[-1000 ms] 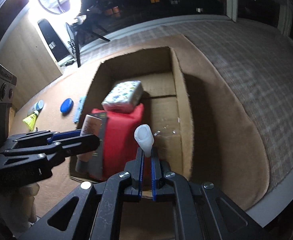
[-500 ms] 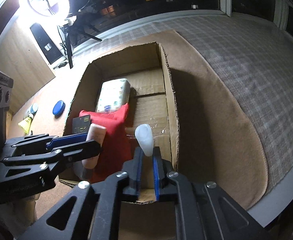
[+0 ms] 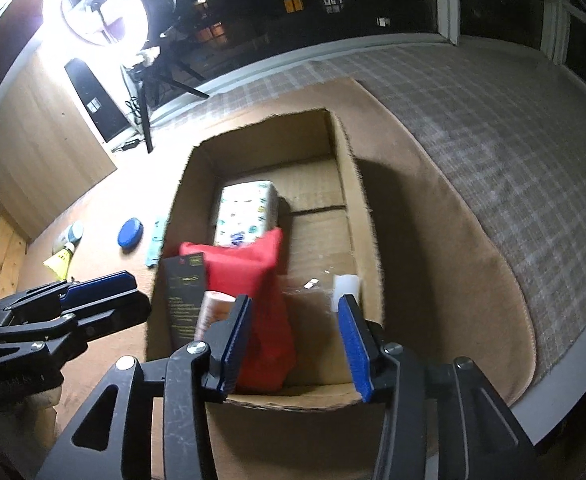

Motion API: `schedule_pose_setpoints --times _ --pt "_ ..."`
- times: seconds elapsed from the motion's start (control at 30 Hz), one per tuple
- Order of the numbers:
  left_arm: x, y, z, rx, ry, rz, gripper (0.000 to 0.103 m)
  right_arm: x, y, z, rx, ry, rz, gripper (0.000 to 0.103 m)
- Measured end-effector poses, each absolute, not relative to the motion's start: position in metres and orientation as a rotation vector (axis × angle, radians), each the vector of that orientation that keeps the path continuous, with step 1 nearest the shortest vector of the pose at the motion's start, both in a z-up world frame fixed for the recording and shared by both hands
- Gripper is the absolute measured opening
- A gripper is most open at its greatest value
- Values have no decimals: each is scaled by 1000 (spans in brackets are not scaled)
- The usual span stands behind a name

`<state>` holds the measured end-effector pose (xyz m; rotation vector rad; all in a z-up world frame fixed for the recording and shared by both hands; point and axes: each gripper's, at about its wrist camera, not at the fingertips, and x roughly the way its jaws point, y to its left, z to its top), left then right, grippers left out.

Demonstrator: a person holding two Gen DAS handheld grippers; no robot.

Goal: Organize objects
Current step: 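Release the pink tube in the box with the left tool while the right drops the cylinder, then withdraw both open tools from the box toward the loose items, then grasp the patterned lighter with the left tool while the right tool grasps the blue disc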

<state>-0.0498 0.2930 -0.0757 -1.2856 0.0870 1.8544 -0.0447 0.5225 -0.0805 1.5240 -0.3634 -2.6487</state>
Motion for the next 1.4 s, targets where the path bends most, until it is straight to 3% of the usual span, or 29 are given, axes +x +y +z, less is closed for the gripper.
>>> schedule_pose_setpoints --times 0.4,0.83,0.97,1.1,1.4 --pt "-83 167 -68 -1338 -46 2035 42 -60 447 -63 1425 -309 -2559 43" --pt "-103 27 -95 -1457 -181 2210 42 -83 356 -69 1397 -243 -2396 43" --pt "-112 2 -103 -1476 -181 2244 42 -95 333 -71 1400 -219 -2354 52" --pt "-130 -21 -112 -1502 -192 2276 42 -113 315 -77 1422 -211 -2316 53" --pt "-175 -52 -134 -1559 -273 2302 54 -143 298 -91 1478 -182 -2290 57"
